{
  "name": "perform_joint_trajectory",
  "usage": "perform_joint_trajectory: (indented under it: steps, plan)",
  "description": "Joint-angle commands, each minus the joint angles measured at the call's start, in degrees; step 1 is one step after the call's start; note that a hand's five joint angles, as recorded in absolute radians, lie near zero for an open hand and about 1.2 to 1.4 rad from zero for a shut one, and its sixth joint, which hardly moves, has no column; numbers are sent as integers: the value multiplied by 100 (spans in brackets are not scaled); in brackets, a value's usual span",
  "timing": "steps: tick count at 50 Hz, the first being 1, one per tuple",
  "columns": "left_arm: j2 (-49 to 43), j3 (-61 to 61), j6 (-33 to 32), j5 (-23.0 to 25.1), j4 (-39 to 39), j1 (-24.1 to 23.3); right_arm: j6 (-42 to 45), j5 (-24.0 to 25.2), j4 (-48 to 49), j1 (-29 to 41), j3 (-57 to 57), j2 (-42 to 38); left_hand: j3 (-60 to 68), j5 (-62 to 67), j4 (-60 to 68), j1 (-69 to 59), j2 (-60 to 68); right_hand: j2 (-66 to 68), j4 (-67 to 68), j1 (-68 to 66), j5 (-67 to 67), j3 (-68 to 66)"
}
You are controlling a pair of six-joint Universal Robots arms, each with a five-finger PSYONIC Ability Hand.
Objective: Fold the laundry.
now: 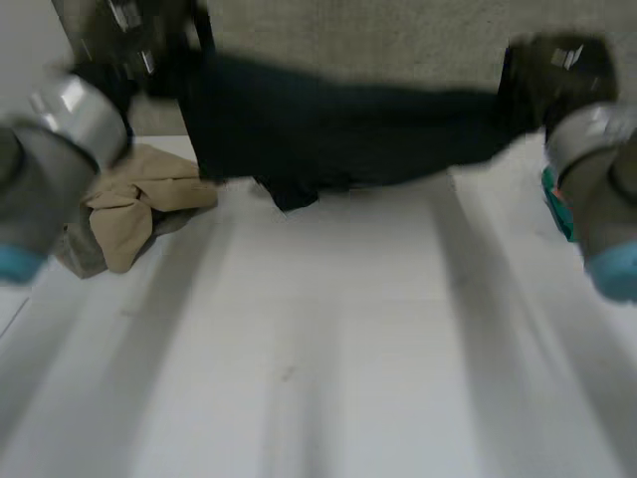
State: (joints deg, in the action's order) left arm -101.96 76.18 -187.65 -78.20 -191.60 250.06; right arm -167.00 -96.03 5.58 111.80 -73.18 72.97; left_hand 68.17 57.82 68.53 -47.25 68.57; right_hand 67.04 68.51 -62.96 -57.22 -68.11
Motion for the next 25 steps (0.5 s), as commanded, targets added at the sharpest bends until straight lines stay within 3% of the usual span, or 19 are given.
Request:
perform_joint_trajectory:
  steps: [1,9,19,25]
  plan:
    - [-157,2108,-70,200,-157,-282,588,417,312,-97,-1793,-310,1183,1218,1147,-3275,1143,1296,1149,-1704,-1278,-1189]
    - [272,3288,-615,341,245,-537,1380,848,-64,-255,-2868,155,1183,1218,1147,-3275,1143,1296,1149,-1704,-1278,-1189]
    - [1512,3975,-1406,323,2898,-862,2601,1498,-3218,-853,-2947,1526,1183,1218,1147,-3275,1143,1296,1149,-1704,-1278,-1189]
    - [1706,3905,-1485,393,4191,-1064,4104,1991,-4767,-1556,-3141,1966,1183,1218,1147,-3275,1143,1296,1149,-1704,-1278,-1189]
